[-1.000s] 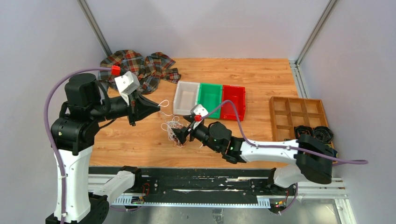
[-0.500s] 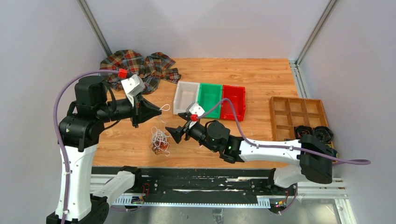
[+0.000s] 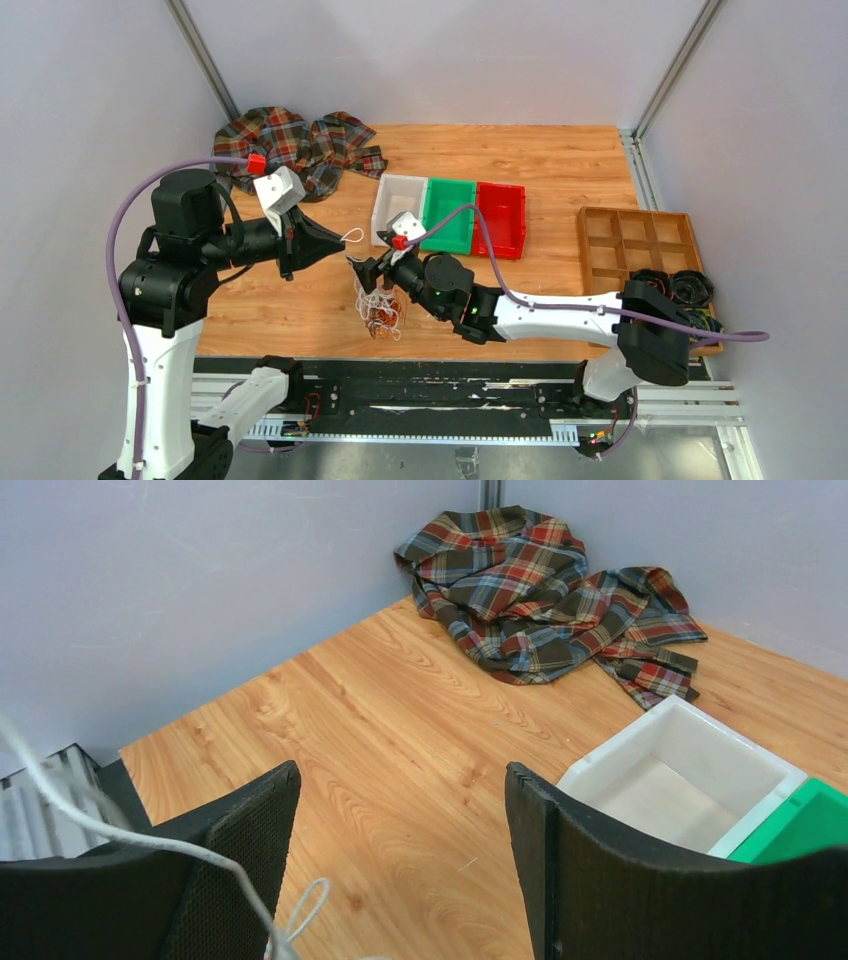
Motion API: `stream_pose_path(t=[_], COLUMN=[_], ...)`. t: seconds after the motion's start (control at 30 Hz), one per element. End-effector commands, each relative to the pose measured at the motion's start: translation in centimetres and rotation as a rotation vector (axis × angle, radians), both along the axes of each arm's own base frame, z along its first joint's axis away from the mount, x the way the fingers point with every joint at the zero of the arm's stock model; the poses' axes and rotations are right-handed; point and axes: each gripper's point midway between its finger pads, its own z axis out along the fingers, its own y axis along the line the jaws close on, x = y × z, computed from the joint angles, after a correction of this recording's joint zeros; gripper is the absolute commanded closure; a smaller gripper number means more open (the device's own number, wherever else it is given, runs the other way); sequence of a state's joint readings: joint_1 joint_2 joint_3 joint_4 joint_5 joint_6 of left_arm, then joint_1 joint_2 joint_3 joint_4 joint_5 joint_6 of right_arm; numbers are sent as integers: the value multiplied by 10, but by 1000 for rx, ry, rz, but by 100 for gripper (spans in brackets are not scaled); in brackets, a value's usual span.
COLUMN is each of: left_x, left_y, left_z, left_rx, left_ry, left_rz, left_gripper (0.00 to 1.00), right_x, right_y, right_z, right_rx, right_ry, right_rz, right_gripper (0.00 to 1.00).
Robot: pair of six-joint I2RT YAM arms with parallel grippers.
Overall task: Untangle the cables
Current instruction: Untie the cable.
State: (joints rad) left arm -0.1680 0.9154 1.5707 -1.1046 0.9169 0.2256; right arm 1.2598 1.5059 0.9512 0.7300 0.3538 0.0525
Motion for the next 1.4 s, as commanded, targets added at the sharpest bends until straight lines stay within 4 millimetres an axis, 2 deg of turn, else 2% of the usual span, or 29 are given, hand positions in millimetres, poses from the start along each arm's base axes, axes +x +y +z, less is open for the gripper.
stream_pose_path(t=[0.0, 0.2, 0.33, 0.7, 0.83, 0.87, 0.93, 1.07, 1.17, 1.3, 1.37], left_x=[-9, -10, -2, 13, 17, 17, 18, 20, 20, 20, 20], left_y=[-5, -6, -5, 4, 8, 8, 6, 6, 4, 3, 3], left_z=[16, 32, 50, 98, 114, 114, 107, 84, 72, 65, 63], left_rx=[-39, -50, -50, -36, -30, -32, -30, -6, -2, -1, -2], left_ry=[-16, -50, -92, -248, -305, -301, -279, -238, -203, -181, -175], left_rz=[-39, -41, -21, 63, 96, 94, 84, 74, 58, 47, 46], left_gripper=[99, 100, 100, 100, 100, 99, 100, 100, 99, 100, 100], right_x=[8, 8, 9, 19, 20, 20, 17, 2, -24, -48, -57], right_y=[6, 12, 8, -27, -38, -41, -44, -43, -30, -12, -1], right_z=[8, -17, -46, -115, -127, -126, -111, -53, -3, 34, 43], right_rx=[27, 1, -19, -93, -107, -97, -55, 50, 97, 119, 116], right_ry=[-25, -1, 33, 86, 97, 99, 86, 23, -43, -94, -107], right_rz=[-57, -48, -69, -209, -243, -248, -232, -119, 62, 232, 304], right_gripper=[26, 28, 28, 31, 31, 32, 32, 29, 28, 26, 26])
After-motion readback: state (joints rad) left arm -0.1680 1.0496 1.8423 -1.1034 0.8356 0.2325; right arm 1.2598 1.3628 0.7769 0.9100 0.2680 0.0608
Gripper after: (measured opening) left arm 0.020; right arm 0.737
